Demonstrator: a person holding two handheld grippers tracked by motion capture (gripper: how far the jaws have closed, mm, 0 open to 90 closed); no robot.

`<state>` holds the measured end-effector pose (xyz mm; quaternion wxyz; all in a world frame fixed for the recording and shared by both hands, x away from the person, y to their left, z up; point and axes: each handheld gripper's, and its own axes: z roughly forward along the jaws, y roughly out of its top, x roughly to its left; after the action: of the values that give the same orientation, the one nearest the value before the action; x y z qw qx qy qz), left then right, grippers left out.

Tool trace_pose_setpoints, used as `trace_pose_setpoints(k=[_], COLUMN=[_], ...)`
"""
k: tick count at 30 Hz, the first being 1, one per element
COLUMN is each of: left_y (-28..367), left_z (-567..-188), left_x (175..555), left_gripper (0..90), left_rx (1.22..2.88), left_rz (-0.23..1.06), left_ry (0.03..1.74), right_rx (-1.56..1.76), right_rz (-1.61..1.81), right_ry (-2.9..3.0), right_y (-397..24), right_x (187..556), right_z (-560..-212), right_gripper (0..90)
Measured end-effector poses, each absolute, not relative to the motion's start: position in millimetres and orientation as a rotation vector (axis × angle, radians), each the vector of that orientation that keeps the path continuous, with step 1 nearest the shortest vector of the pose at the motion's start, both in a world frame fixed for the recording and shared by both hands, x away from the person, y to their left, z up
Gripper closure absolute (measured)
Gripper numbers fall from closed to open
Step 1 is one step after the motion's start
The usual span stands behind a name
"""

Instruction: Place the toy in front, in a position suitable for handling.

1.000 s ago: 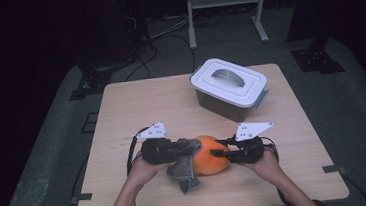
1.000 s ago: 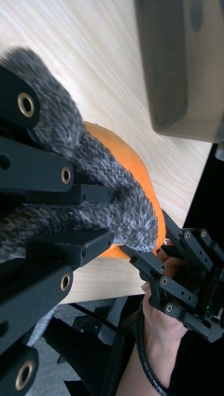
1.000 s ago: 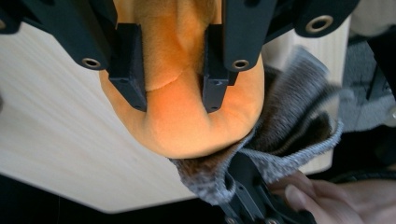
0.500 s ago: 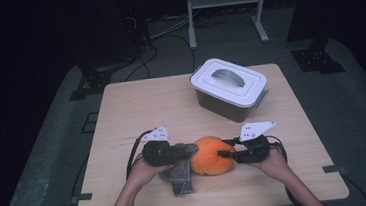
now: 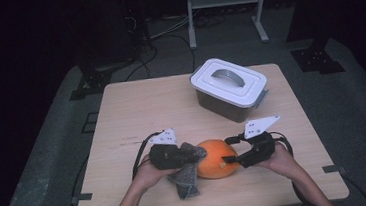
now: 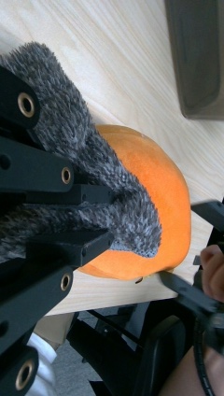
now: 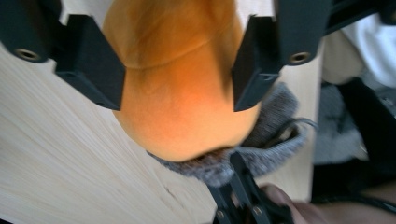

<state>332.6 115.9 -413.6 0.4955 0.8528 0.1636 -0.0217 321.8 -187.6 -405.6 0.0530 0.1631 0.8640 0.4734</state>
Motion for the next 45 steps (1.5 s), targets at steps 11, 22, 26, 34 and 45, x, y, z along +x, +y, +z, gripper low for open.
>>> trace_pose_setpoints(k=[11,22,26,34,45], left_y=[132,138,142,136,120], left_z=[-403,-415,-417,-407,-418], left_x=[337,343,344,341,336], left_gripper=[78.8,78.8,78.8,78.7,78.7], left_rx=[1.98,2.02,2.049,1.967,2.05], left_rz=[-0.043,-0.034,-0.004,-0.055,-0.082], left_ry=[0.441,0.489,0.512,0.474,0.423], right_rx=[0.454,0.534,0.589,0.679,0.532], right_rz=[1.486,1.504,1.52,1.556,1.554], right_ry=[2.529,2.525,2.508,2.488,2.547], right_y=[-166,-168,-179,-186,-175], right_x=[312,318,320,322,317], right_z=[-413,-422,-421,-424,-407], right_gripper=[61.8,59.6,58.9,57.7,29.6])
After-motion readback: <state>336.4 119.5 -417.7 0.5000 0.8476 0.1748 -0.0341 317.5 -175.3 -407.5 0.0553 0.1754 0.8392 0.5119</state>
